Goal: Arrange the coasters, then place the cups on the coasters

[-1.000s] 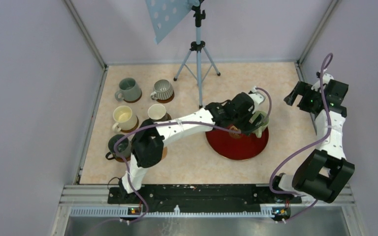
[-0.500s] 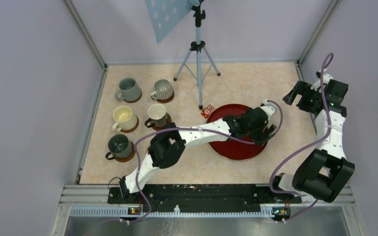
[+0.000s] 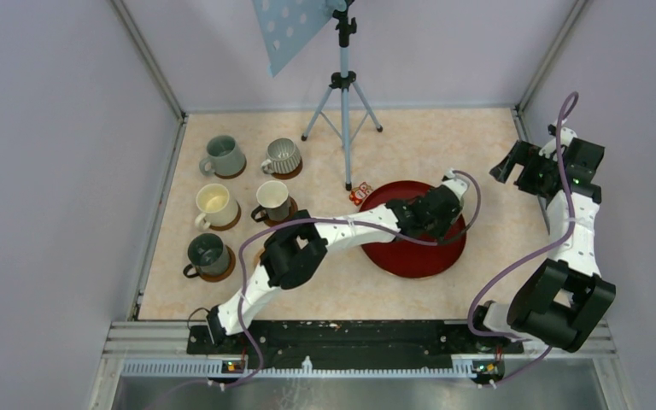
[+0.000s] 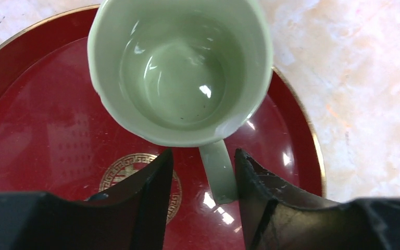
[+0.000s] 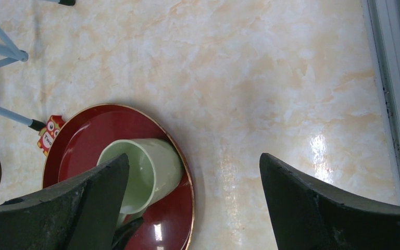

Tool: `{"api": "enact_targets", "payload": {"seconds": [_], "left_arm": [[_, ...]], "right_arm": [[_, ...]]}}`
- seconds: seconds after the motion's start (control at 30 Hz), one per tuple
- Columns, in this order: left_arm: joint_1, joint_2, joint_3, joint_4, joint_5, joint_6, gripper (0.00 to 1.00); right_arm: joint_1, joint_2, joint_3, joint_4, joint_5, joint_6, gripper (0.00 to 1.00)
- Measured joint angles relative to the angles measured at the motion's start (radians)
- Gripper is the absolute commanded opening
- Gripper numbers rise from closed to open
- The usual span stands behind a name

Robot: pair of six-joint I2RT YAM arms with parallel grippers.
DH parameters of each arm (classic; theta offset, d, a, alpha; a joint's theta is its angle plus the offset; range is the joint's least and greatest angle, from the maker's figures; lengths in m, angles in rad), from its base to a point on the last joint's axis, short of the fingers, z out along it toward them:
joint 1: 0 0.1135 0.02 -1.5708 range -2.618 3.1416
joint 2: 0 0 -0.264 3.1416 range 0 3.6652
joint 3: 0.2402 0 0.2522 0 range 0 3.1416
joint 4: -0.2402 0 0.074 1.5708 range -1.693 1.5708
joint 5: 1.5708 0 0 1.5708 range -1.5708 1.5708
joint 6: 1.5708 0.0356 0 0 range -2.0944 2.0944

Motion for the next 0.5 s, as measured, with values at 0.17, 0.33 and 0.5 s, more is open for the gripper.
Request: {"api": "enact_targets", "payload": {"seconds": [0.17,0.33,0.5], "left_arm": [[0.019,0.000,-0.026,0.005,0.000,0.010,0.57],[0.029,0.000,-0.024,0.009,0.001,0.026,0.58],[0.041,0.003,0.008,-0.005,0.008,0.041,0.52]], "right_arm": [[0.000,0.000,0.000,0.000,-0.006,-0.002,0.94],[0.000,0.000,0.000,0.000,-0.012,-0.003,0.94],[0.000,0.000,0.000,0.000,-0.012,-0.005,0.94]]}}
